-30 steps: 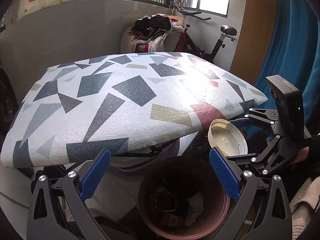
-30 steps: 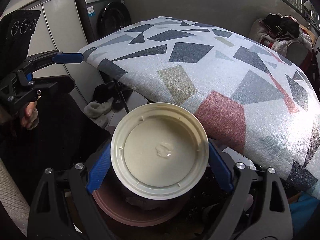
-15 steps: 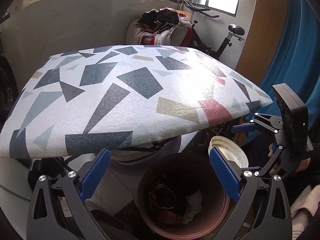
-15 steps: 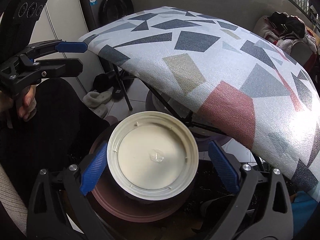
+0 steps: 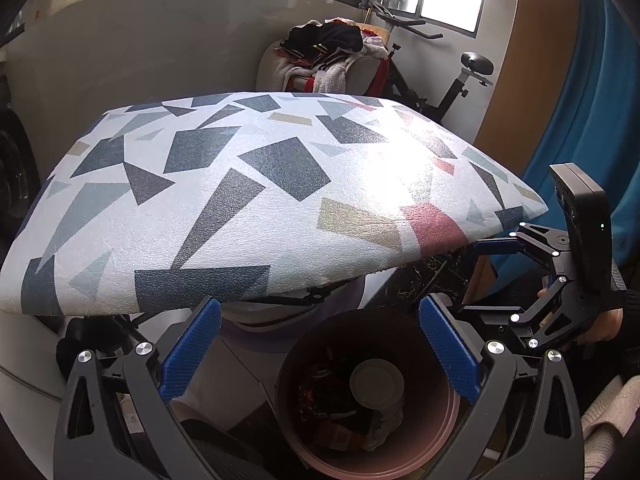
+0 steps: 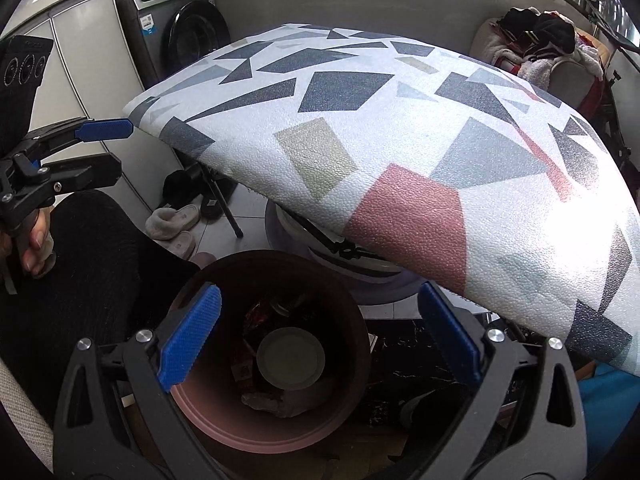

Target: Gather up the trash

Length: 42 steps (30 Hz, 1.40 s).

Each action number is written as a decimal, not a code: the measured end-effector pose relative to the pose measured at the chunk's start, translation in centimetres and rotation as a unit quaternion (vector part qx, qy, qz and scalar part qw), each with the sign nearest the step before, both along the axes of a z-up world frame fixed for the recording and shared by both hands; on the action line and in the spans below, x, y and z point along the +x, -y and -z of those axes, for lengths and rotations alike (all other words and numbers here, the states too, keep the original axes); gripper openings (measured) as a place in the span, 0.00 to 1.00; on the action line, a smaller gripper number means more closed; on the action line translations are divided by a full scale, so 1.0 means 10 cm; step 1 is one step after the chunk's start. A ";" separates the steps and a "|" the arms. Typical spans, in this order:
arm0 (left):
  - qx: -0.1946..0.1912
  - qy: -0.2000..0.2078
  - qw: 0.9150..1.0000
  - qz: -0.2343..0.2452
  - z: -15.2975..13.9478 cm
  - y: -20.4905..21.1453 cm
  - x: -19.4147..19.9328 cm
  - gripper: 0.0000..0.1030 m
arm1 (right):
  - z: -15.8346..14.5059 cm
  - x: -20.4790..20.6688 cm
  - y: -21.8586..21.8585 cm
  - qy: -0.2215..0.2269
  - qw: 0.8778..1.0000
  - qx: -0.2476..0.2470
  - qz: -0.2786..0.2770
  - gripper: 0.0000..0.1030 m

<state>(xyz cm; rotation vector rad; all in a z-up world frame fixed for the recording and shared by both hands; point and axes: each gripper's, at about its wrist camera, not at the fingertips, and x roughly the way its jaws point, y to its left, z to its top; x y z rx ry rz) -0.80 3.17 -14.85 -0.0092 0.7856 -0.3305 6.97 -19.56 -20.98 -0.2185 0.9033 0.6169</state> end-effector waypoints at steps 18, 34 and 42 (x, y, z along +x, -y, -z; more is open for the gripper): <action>0.065 0.181 0.978 -0.085 -1.66 0.13 0.15 0.94 | -1.88 0.34 0.44 0.144 0.979 0.053 0.133 0.94; 0.047 0.154 0.982 -0.099 -1.80 0.16 0.16 0.94 | -2.11 0.22 0.42 0.158 0.976 0.065 0.138 0.94; 0.048 0.151 0.982 -0.102 -1.79 0.16 0.17 0.94 | -2.11 0.22 0.41 0.158 0.976 0.064 0.138 0.94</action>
